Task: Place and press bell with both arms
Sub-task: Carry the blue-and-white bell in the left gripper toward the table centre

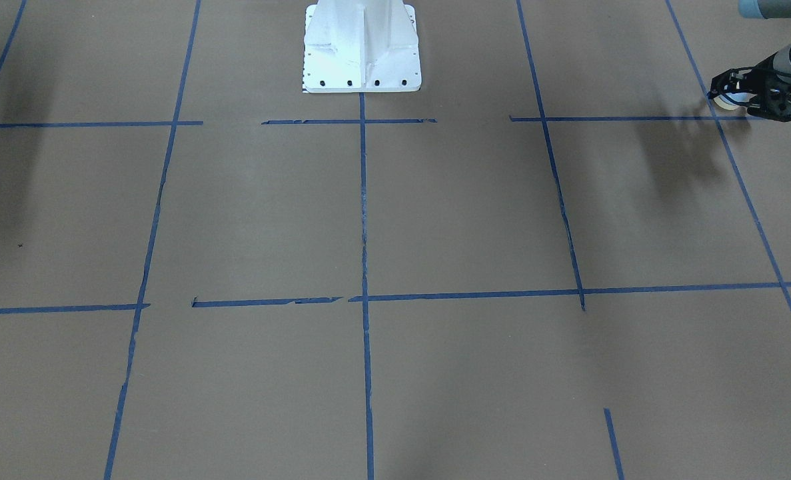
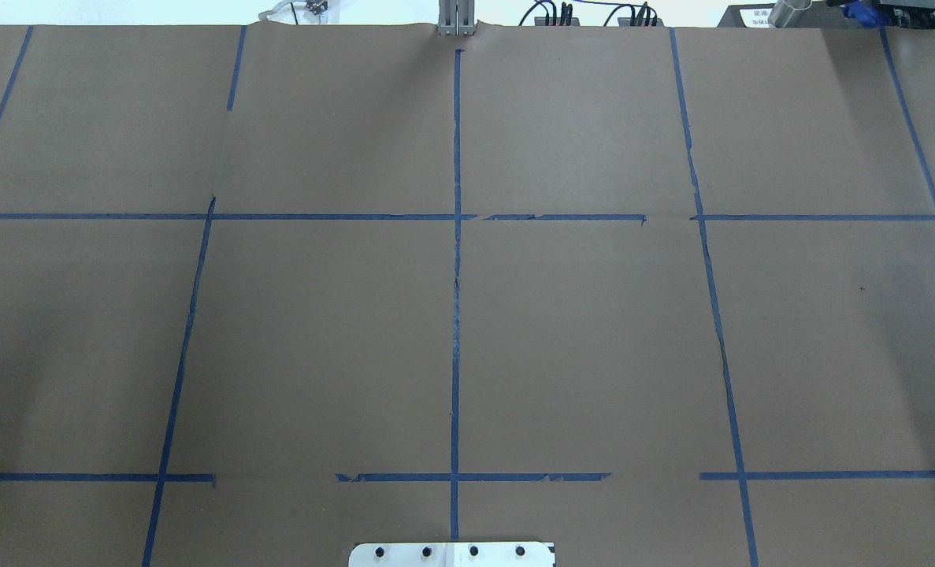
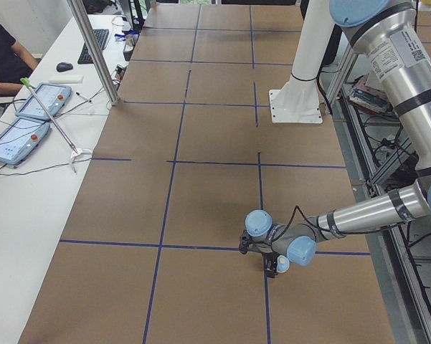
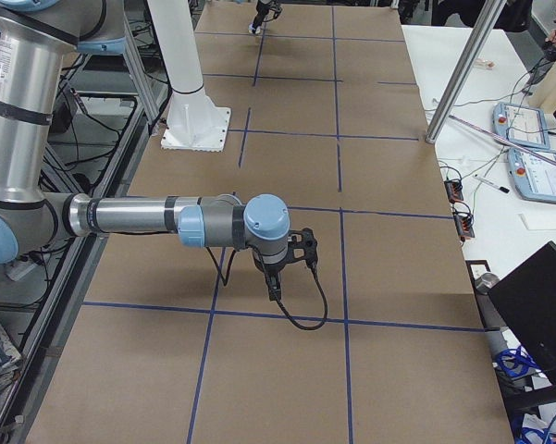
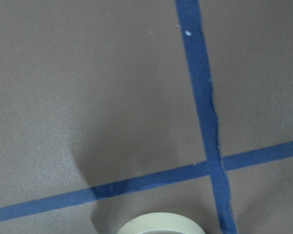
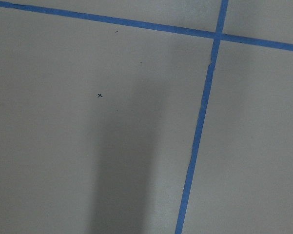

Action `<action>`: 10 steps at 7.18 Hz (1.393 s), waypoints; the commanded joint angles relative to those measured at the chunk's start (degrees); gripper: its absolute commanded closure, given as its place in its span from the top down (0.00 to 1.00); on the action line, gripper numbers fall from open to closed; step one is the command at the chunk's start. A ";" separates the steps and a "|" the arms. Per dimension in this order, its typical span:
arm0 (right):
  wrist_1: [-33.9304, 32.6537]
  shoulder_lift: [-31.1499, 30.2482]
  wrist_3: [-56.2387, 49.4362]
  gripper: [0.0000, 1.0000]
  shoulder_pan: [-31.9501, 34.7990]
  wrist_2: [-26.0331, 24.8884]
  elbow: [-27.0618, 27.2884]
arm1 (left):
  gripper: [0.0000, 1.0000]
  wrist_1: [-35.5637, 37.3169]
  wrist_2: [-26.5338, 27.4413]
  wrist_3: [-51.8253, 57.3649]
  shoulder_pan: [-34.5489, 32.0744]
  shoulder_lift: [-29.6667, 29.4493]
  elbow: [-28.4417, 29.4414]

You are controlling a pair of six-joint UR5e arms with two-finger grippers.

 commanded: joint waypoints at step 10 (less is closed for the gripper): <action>0.05 0.09 0.25 1.00 0.00 1.78 -1.70 | 0.00 1.57 -5.09 -34.14 0.83 -18.48 -21.26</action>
